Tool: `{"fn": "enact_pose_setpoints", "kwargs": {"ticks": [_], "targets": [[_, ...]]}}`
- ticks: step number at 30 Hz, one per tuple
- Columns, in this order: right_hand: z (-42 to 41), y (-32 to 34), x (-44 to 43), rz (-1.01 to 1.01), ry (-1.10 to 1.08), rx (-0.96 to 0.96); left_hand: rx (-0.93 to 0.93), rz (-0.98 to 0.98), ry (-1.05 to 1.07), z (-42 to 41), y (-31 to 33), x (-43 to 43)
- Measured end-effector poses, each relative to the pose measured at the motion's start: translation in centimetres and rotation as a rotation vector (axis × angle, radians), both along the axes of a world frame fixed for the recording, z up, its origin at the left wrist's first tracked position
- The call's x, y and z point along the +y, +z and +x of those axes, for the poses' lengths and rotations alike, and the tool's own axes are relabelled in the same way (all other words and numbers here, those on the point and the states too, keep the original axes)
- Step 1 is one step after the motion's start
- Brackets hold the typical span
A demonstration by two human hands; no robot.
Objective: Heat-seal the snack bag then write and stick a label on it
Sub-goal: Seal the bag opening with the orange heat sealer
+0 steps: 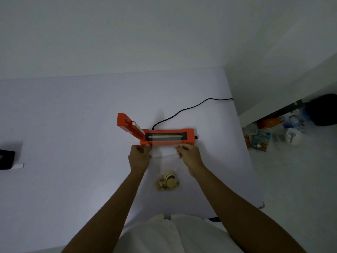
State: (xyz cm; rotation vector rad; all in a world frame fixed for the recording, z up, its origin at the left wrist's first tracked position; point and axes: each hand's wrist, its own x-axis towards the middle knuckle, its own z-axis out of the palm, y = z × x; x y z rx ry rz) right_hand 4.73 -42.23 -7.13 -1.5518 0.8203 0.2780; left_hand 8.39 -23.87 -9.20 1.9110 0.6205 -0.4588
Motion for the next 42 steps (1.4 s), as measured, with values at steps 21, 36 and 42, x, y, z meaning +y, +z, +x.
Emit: {"fn": "enact_pose_setpoints", "kwargs": {"ticks": [21,36,42], "targets": [[0.5,-0.1,0.0,-0.066,0.029,-0.064,-0.352,0.009,-0.579,4.7,0.7,3.3],[1.5,1.1,0.2,-0.183,0.115,-0.145,-0.298,0.007,-0.548,4.6,0.7,3.1],[1.5,2.2,0.6,-0.205,0.146,-0.194,-0.304,0.000,-0.553,4.6,1.0,3.1]]}}
